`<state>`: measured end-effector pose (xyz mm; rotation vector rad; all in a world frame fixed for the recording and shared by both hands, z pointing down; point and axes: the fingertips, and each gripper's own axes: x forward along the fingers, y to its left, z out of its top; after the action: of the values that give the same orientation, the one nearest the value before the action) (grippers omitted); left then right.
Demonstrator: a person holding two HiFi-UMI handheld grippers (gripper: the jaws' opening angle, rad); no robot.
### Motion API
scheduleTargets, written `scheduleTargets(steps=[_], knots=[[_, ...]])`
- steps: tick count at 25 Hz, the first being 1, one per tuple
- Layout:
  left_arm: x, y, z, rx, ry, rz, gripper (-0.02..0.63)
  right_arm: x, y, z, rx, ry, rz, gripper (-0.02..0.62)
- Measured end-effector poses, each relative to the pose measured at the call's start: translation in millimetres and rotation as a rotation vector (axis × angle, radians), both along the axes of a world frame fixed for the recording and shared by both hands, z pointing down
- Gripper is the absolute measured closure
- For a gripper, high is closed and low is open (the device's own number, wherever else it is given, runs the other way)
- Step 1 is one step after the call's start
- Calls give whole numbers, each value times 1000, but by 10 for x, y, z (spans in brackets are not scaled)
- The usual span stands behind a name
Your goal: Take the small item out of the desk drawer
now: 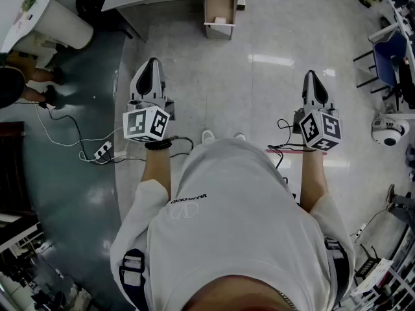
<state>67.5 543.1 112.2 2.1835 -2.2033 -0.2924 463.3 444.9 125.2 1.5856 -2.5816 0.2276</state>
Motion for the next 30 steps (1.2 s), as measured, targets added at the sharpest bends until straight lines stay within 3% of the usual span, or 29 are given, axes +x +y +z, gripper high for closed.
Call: scheduleTargets(steps=[8,13,23,30], knots=[[-136,23,6,-1,5,0,607,-163,21,-40,7,-13,-15,597],[-311,31,27,-1,11,2,607,-356,3,21,-38,-54,-30,595],[-785,48,236,-41,17,30,607,-859,-43,187,-99,40,-44,595],[-1120,80,491,-83,19,-19,607,-1018,-170,338,-115,68,-34,595]])
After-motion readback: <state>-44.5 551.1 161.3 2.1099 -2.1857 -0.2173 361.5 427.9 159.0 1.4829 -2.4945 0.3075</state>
